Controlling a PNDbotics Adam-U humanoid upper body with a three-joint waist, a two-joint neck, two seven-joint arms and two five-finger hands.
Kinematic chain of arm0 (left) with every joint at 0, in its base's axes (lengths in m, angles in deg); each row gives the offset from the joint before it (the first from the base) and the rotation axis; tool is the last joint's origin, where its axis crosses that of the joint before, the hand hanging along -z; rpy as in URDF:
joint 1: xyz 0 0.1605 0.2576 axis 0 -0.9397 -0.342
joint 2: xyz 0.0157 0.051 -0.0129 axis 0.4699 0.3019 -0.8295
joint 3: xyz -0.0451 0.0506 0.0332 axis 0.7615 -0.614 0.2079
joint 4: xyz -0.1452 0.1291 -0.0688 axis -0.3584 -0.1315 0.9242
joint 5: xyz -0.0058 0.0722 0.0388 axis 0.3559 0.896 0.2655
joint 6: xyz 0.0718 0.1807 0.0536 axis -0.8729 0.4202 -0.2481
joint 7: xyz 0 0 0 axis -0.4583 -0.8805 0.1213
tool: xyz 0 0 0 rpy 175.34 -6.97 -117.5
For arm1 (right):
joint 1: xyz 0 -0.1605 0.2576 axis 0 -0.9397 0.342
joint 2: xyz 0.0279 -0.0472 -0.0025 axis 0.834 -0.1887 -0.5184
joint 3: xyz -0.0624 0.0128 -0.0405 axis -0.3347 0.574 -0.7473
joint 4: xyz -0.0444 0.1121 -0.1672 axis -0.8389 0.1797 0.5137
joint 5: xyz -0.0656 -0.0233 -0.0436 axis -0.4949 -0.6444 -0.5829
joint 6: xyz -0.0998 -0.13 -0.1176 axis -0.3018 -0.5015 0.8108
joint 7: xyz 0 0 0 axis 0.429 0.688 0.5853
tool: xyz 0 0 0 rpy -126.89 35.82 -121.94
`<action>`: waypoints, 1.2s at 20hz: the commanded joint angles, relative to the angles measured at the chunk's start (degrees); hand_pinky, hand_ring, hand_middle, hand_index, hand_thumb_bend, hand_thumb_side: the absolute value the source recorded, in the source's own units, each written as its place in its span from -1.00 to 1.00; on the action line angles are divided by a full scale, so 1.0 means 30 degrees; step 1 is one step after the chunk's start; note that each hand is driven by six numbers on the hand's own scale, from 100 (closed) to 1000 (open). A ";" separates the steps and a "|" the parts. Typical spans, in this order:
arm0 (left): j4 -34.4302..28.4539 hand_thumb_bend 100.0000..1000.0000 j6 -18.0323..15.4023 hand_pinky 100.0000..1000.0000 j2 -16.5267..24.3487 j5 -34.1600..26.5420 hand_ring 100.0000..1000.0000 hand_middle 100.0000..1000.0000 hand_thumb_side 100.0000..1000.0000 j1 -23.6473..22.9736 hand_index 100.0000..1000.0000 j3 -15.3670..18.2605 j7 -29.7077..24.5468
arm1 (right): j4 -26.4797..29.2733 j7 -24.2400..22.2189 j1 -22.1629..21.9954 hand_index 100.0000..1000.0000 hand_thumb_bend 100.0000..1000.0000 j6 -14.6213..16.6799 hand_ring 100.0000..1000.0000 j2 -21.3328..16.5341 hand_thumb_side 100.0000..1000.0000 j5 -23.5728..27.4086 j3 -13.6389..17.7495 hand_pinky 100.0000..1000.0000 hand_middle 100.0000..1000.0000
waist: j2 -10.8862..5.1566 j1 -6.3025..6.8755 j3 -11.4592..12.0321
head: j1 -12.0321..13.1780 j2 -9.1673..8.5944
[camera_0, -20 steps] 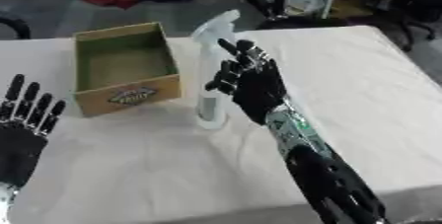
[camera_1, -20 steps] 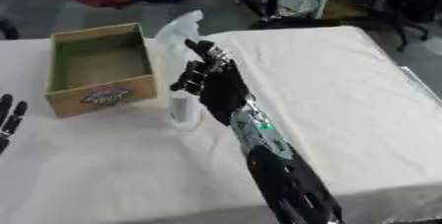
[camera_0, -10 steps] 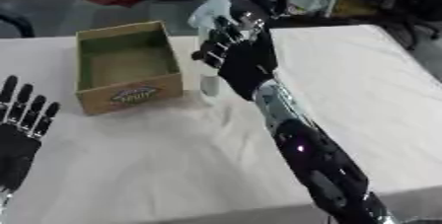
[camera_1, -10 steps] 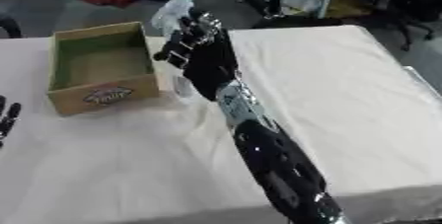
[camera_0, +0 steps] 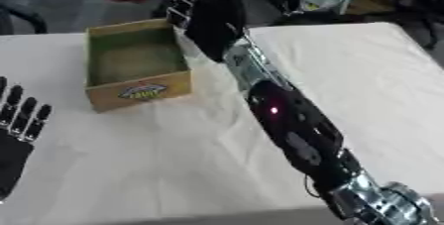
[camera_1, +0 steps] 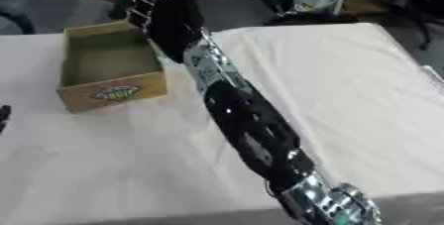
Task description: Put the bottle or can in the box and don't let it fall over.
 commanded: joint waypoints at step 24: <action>-0.0298 0.14 -0.0317 0.30 0.0314 0.0245 0.10 0.18 1.00 0.0225 0.79 0.0346 0.0331 | -0.0313 -0.0149 -0.4207 1.00 0.18 0.1858 -0.10 -0.1353 1.00 -0.0836 0.1623 0.09 -0.25 | -0.0125 -0.0528 -0.1126 | 0.0735 -0.0048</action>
